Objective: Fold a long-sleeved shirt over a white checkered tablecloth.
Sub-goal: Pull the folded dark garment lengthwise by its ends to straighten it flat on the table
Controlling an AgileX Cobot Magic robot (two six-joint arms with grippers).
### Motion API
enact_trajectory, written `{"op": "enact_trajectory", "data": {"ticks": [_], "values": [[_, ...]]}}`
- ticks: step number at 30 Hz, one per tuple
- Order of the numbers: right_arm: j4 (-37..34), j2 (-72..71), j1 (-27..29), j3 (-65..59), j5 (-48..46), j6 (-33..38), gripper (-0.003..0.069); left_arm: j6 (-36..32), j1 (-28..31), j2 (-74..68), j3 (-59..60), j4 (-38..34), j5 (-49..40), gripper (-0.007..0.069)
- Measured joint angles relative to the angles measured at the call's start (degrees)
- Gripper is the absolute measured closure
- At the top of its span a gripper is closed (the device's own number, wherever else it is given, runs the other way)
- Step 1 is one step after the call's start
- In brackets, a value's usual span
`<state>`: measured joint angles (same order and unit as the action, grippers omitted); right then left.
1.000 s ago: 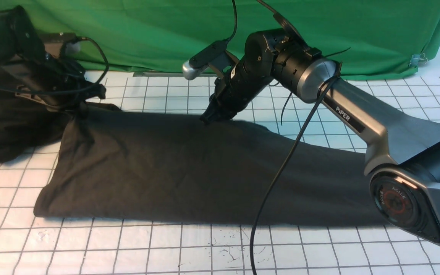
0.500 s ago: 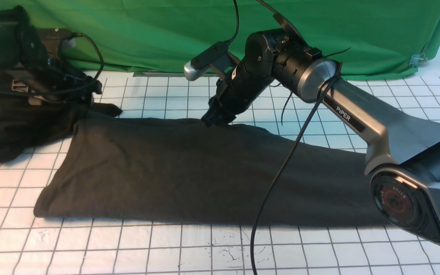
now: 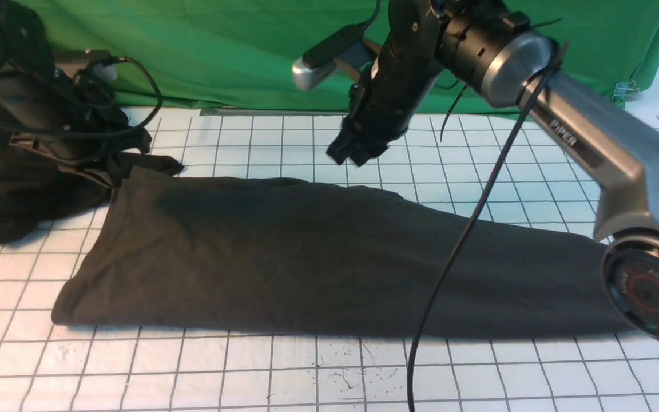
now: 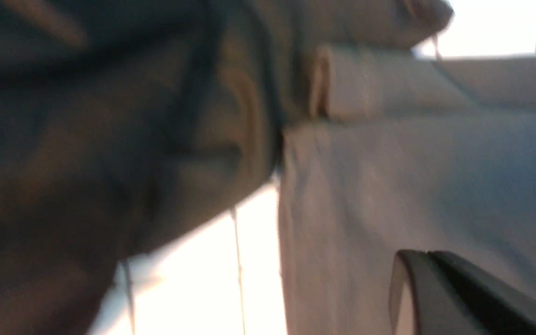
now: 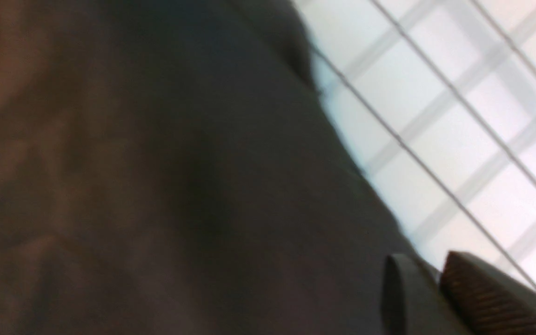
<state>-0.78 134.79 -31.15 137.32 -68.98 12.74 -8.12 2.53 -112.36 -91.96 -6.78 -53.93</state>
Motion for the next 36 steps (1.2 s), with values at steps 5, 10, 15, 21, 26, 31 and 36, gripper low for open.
{"op": "enact_trajectory", "data": {"ticks": [5,10,15,21,26,31,36], "values": [[0.8,-7.2,3.8,-5.4,-0.2,-3.9,0.0659,-1.7,0.0,8.0,8.8,-2.7,-0.8,0.0631],[0.8,-18.6,10.3,-23.5,-0.2,-7.5,0.0661,-7.6,0.0,16.7,24.4,-10.6,9.2,0.0631],[0.8,-25.6,19.9,-40.6,-0.4,-10.7,0.0573,-12.2,0.0,16.8,32.4,-17.9,14.2,0.0631],[0.8,-26.5,29.3,-52.3,3.0,-11.7,0.0223,-12.2,0.0,10.4,32.9,-16.7,17.1,0.0631],[0.4,-26.4,32.6,-56.4,7.2,-11.7,0.0059,-4.2,-0.1,8.5,32.3,-13.0,17.0,0.0631],[-0.1,-22.6,34.4,-57.6,9.0,-11.7,0.007,-1.2,-0.1,10.0,32.4,-10.0,17.1,0.0631],[-5.9,-18.3,34.4,-57.5,9.2,-7.6,0.0095,-1.0,0.0,15.6,32.6,-6.9,17.0,0.0631]]}}
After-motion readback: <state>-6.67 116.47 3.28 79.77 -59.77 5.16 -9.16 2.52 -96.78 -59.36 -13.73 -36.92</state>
